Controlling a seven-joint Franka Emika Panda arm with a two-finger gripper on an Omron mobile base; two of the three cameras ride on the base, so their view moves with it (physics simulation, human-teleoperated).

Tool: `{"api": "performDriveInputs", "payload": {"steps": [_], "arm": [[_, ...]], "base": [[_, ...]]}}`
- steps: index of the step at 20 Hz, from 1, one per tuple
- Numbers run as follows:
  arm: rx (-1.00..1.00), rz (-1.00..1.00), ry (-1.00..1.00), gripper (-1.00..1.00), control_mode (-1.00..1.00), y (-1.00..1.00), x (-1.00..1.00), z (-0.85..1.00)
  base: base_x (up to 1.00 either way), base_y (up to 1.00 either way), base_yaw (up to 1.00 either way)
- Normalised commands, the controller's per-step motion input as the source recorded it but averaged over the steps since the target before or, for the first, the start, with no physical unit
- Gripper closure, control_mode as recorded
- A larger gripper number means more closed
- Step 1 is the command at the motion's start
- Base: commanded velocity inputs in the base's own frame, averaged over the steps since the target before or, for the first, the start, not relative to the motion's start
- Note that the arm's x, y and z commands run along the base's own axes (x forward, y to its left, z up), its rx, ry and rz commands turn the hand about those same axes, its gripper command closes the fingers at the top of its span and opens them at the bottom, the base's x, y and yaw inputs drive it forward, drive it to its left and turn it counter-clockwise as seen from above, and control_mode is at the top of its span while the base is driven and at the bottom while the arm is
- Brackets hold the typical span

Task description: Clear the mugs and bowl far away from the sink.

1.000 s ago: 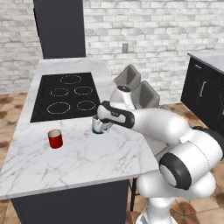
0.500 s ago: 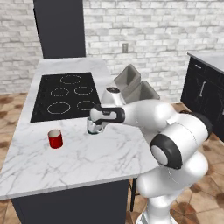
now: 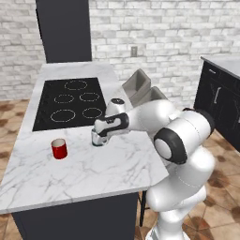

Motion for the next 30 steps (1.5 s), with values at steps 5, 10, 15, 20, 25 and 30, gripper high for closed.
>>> {"api": "performDriveInputs", "payload": {"steps": [5,10,15,20,25,30], "arm": [[0.00,0.02,0.00,1.00,-1.00,0.10,0.17,-0.33],[0.00,0.01,0.00,1.00,-1.00,0.14,0.14,-0.32],[0.00,0.00,0.00,1.00,-1.00,0.11,0.14,-0.31],[0.00,0.00,0.00,-1.00,-1.00,0.14,0.01,-0.28],[0.00,0.00,0.00,-1.00,-1.00,0.24,0.01,-0.12],[-0.01,0.02,0.00,-1.00,-1.00,0.12,0.00,0.00]], "base": [[0.00,0.00,0.00],[0.00,0.00,0.00],[0.00,0.00,0.00],[0.00,0.00,0.00],[0.00,0.00,0.00],[0.00,0.00,0.00]]}}
